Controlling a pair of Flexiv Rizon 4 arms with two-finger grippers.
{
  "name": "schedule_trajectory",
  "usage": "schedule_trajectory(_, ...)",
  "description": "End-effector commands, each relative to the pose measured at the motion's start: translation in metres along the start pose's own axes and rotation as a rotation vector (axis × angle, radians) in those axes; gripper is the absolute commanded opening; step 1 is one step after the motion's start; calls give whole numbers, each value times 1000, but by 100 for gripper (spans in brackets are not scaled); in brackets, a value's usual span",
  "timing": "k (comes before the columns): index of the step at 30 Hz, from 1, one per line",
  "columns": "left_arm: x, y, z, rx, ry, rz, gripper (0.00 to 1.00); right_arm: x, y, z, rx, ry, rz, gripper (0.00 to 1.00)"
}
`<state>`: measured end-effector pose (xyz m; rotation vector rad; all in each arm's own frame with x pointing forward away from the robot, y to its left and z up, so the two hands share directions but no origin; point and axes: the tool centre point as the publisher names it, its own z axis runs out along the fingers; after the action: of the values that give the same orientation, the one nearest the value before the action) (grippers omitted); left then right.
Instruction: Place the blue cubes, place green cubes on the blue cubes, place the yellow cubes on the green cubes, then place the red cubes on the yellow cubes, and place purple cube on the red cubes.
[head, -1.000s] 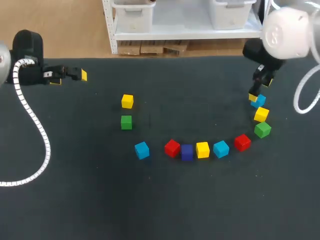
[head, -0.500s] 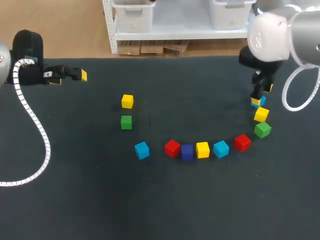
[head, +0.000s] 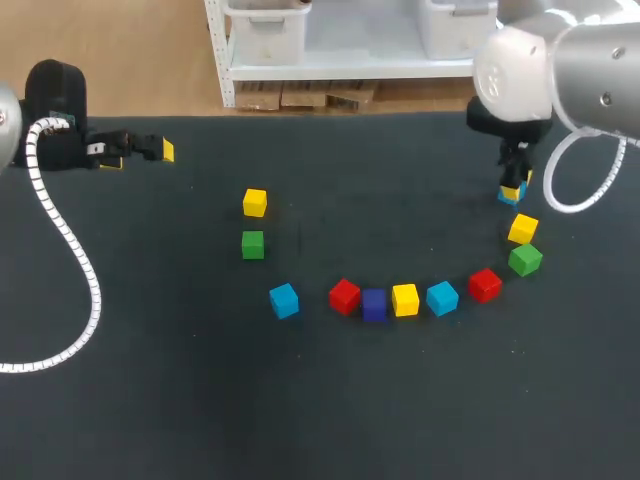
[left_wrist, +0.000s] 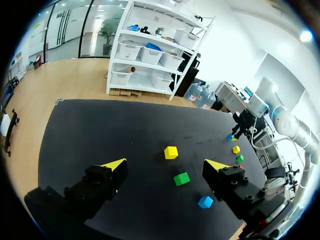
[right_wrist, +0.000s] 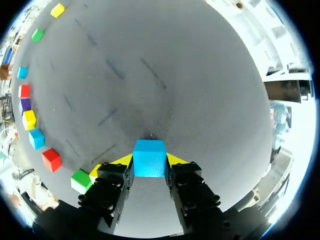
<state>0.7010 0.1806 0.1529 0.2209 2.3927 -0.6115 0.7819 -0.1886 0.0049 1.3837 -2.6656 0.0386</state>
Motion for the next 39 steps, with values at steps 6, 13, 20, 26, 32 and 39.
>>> schedule_trajectory(6, 2, 3, -1, 15, -8, 3, 100, -24, 53, -66, 42, -113, -241, 0)
schedule_trajectory(13, 2, 3, -1, 15, -8, 3, 100, -55, 105, -79, 76, -135, -424, 0)
schedule_trajectory(20, 2, 3, -1, 15, -8, 3, 100, -69, 140, -59, 79, -94, -533, 0)
schedule_trajectory(26, 2, 3, -1, 15, -8, 3, 100, -69, 151, -24, 78, 12, -612, 0)
schedule_trajectory(32, 2, 3, -1, 15, -8, 3, 100, -74, 153, -12, 77, 49, -644, 0)
schedule_trajectory(39, 2, 3, -1, 15, -8, 3, 100, -88, 148, -3, 78, 61, -623, 2)
